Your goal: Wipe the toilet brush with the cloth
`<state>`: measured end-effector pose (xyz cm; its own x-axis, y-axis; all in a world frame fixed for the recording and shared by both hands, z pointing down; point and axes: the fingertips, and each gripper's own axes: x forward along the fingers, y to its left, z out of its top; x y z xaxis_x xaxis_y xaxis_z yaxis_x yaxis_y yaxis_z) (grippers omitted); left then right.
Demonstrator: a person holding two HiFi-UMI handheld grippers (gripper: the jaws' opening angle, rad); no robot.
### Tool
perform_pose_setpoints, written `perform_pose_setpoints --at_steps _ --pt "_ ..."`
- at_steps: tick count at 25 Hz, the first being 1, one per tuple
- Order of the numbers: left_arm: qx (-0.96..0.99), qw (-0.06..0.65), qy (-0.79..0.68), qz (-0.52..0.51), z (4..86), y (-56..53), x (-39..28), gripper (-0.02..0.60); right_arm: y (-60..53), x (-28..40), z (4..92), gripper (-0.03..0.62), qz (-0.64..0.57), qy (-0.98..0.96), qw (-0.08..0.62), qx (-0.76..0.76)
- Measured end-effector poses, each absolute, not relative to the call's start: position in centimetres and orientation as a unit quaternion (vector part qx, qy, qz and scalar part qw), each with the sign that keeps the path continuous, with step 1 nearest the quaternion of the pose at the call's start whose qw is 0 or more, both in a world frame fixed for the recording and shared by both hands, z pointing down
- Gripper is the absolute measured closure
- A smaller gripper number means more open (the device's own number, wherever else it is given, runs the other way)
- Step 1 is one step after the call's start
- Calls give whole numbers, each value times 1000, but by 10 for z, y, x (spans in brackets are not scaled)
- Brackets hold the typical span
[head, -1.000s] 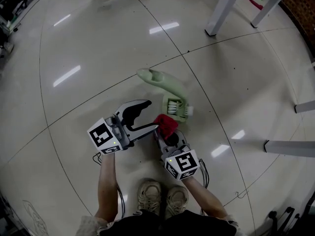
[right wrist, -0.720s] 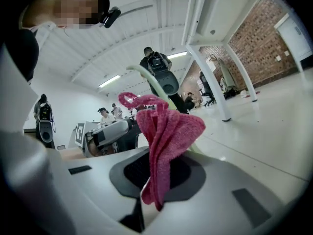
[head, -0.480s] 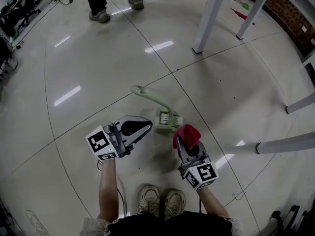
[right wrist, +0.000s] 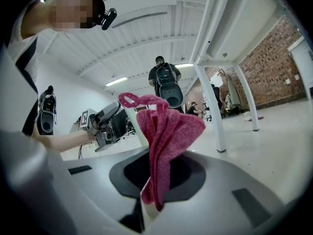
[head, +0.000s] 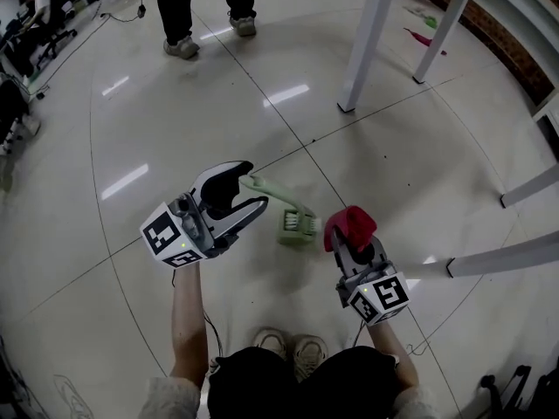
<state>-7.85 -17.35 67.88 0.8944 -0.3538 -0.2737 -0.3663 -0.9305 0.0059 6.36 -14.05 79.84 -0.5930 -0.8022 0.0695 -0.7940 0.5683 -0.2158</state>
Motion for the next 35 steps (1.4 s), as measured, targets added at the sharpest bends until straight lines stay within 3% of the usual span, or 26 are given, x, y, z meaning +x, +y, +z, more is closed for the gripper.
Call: perform_pose_setpoints --at_steps 5,6,7,14,18,22,27,31,35 --pt "-989 28 108 99 674 -170 -57 357 -151 64 779 563 -101 889 28 -446" --pt "-989 30 106 103 673 -170 -55 372 -151 64 778 563 -102 889 31 -446" --pt "-988 30 106 110 673 -169 -53 454 -152 65 777 563 -103 889 34 -446" --pt "-985 28 92 141 664 -183 -45 460 -176 65 765 563 -77 896 57 -433" --pt "-980 -7 109 165 622 -206 -45 465 -210 72 714 563 -93 879 62 -464" --pt "-978 -46 131 156 512 -212 -40 467 -229 79 582 563 -120 871 57 -473" --pt "-974 -80 141 160 297 -197 -37 468 -222 74 357 563 -134 874 47 -465" --pt "-970 -90 147 171 125 -176 -39 468 -202 64 184 563 -158 871 52 -462" --pt "-972 -86 135 173 10 -146 -29 468 -174 51 55 563 -116 885 47 -448"
